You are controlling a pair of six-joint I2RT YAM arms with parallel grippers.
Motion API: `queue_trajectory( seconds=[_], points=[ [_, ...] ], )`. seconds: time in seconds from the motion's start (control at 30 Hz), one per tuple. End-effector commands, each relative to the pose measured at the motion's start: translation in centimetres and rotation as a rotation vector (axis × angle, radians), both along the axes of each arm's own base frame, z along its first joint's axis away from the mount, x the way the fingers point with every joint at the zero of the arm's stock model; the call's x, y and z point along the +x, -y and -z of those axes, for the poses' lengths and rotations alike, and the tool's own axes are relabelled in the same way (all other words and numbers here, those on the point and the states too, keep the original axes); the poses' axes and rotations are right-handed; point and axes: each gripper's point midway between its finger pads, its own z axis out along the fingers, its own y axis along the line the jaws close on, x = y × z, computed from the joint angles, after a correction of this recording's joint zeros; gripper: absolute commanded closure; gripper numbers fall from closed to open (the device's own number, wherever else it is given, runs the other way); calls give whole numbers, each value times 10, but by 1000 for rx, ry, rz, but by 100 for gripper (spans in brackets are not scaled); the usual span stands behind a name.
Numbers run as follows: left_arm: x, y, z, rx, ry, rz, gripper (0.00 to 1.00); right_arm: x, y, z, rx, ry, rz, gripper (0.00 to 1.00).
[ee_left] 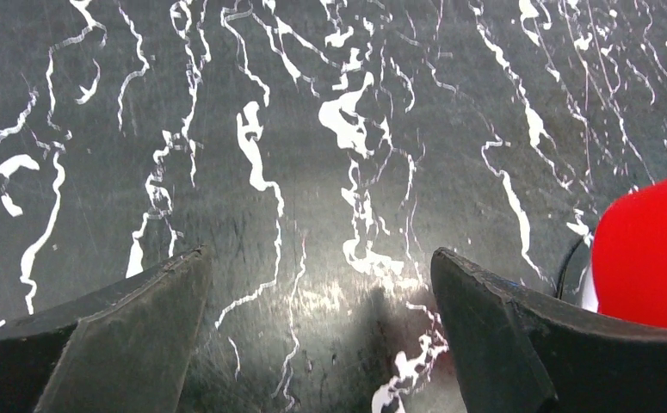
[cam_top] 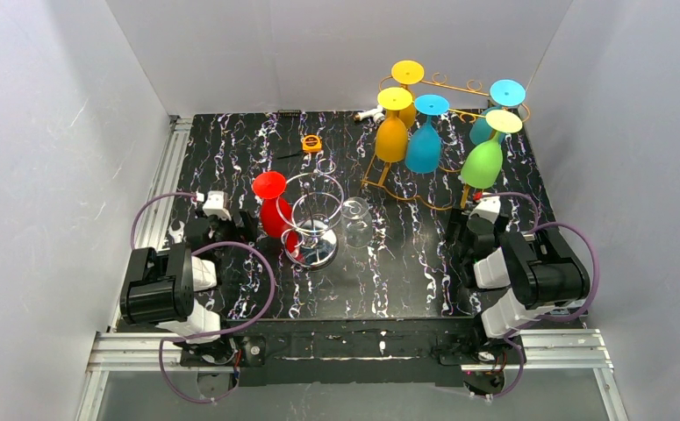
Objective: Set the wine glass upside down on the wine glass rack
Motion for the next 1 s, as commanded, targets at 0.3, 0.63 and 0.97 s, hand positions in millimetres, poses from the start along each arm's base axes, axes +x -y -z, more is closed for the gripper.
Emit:
queue_trajectory(
  seconds=[0.3, 0.63, 0.97],
  points=[
    [19, -3, -19, 31, 46, -14, 2, 26, 1, -30, -8, 105, 19, 2],
    [19, 0, -18, 35, 45, 2, 2, 26, 1, -30, -9, 104, 19, 2],
    [21, 8, -15, 65, 20, 18, 2, 26, 1, -29, -9, 102, 19, 2]
  ],
)
